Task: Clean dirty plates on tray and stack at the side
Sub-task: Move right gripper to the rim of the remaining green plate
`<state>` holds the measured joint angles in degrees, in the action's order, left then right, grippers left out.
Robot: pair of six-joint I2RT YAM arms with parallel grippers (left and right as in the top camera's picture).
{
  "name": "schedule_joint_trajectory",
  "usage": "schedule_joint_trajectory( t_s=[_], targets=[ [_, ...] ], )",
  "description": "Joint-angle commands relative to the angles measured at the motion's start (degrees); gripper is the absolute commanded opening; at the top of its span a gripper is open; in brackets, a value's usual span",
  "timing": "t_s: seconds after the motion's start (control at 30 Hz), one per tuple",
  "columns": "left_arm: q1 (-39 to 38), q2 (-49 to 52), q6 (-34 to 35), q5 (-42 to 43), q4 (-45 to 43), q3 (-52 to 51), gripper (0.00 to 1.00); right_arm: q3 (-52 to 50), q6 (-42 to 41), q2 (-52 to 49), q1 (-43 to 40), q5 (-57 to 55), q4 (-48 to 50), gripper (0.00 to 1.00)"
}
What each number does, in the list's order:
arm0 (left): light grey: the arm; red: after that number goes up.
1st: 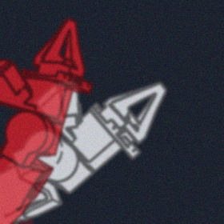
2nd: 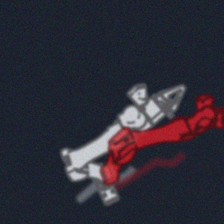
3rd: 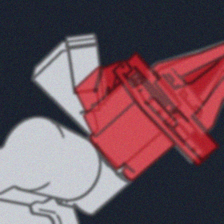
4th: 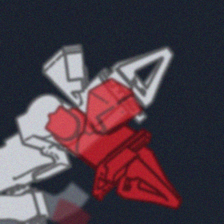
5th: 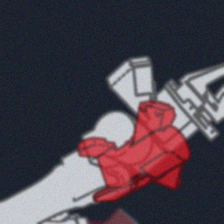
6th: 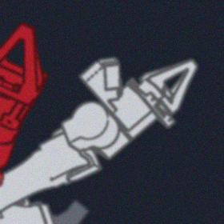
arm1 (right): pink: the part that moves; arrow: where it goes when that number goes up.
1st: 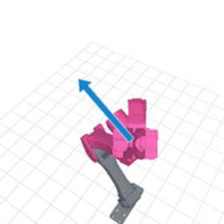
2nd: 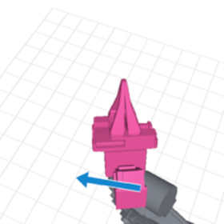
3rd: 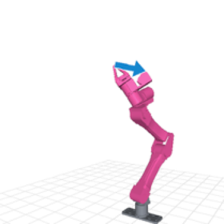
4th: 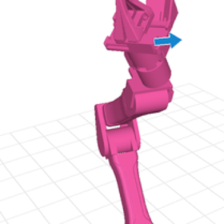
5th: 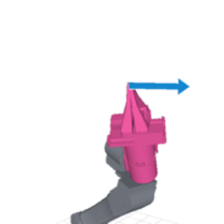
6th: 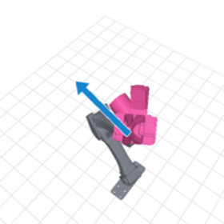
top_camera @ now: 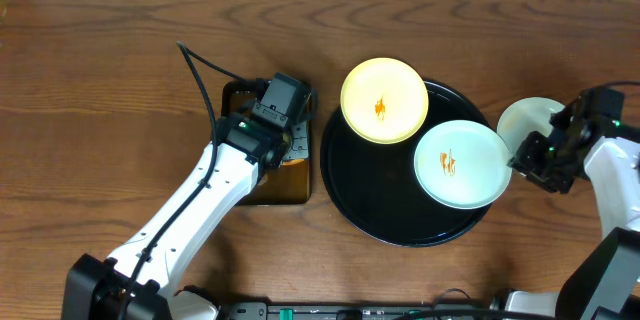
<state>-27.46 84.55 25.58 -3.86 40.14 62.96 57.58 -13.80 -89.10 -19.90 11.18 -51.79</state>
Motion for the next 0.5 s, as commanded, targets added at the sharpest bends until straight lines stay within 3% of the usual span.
schedule_joint_trajectory(
  t_s=[0.0, 0.17, 0.37, 0.47],
  targets=[
    [0.2, 0.4, -0.5, -1.3, 0.2, 0.2, 0.07, -2.9, 0.9, 0.0, 0.9, 0.4, 1.0, 0.42],
    [0.2, 0.4, -0.5, -1.3, 0.2, 0.2, 0.07, -8.5, -0.9, 0.0, 0.9, 1.9, 5.3, 0.40],
    [0.2, 0.4, -0.5, -1.3, 0.2, 0.2, 0.07, -12.3, -0.7, 0.1, 1.1, 7.5, 8.7, 0.07],
    [0.2, 0.4, -0.5, -1.3, 0.2, 0.2, 0.07, -12.2, -0.7, 0.8, 1.1, 7.5, 8.8, 0.01]
  ],
)
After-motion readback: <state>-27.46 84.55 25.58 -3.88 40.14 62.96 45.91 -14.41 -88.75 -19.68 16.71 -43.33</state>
